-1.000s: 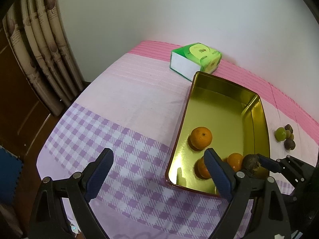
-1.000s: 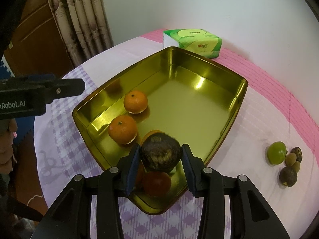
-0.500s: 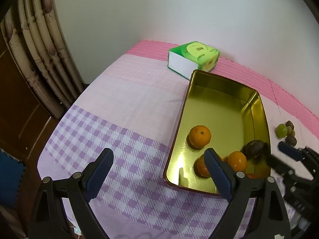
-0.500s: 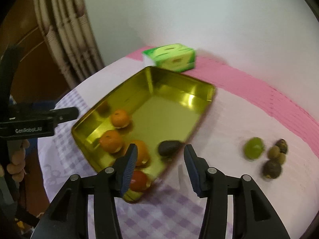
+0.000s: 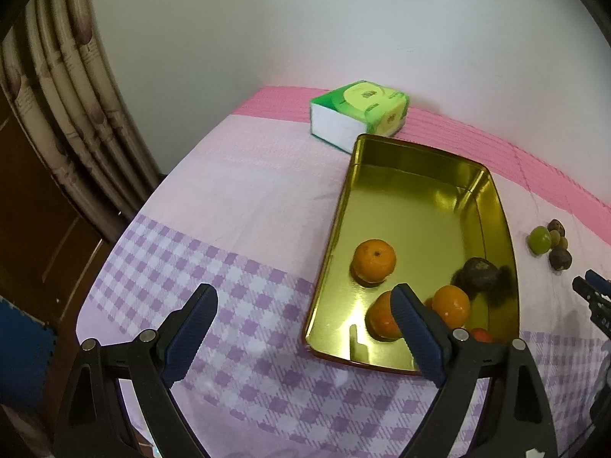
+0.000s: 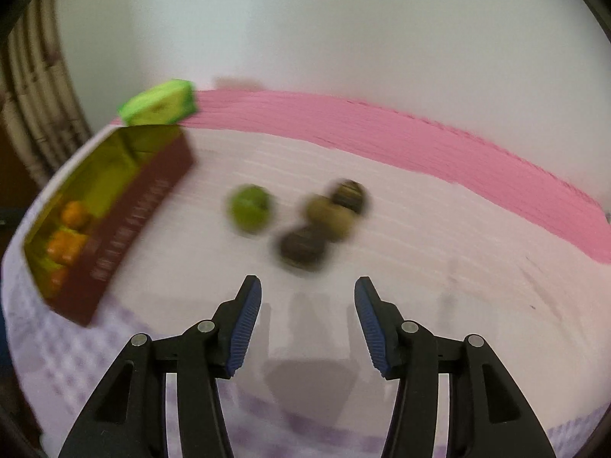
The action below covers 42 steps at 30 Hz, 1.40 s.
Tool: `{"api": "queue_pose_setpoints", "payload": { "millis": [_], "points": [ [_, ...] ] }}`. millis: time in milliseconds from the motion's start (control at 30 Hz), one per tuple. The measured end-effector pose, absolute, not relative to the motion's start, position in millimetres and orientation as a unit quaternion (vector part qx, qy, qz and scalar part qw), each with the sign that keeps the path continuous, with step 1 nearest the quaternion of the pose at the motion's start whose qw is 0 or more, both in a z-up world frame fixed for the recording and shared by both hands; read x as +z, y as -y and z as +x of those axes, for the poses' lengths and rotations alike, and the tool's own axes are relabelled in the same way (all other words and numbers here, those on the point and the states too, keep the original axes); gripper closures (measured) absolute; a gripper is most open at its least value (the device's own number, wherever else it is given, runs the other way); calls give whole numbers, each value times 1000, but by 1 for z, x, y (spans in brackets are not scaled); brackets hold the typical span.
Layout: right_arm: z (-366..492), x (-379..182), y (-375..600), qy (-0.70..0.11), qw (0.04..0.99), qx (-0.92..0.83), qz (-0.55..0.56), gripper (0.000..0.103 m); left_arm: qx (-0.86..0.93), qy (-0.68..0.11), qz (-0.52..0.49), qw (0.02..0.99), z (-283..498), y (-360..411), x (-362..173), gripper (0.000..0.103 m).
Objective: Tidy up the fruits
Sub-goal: 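Move the left gripper to the green tomato, then grasp the green tomato with the left gripper and lift it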
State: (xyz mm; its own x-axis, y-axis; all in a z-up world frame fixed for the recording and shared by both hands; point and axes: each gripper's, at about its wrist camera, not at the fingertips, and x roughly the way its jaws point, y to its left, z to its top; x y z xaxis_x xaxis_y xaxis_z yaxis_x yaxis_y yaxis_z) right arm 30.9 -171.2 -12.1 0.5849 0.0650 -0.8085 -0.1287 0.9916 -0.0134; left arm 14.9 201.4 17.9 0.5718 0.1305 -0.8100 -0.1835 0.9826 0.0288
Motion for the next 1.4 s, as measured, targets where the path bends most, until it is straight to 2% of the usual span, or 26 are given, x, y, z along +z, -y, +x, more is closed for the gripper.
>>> {"api": "queue_pose_setpoints", "payload": {
  "millis": [467,633,900,967,1000,1033,1233,1400],
  "points": [
    [67,-39,221,-447,893,36,-42,50,-1,-447,3,895,37,-106,31,13],
    [71,-39,237,-441,896,40,-36,40,-40,-452,39,890,55,-56,28,13],
    [75,-39,246,-439,896,50,-40,33,-89,-471,71,875,94,14,13,13],
    [77,-41,247,-445,894,46,-37,23,-94,-477,76,870,103,26,8,13],
    [79,-44,248,-452,890,47,-34,9,-96,-480,78,868,107,29,6,14],
    [80,-45,247,-457,887,50,-33,1,-100,-483,80,866,111,34,3,14],
    [78,-46,246,-458,887,51,-39,0,-110,-494,99,857,122,50,-10,16],
    [78,-46,246,-458,886,52,-40,0,-119,-506,100,848,132,58,-18,26]
  ]
}}
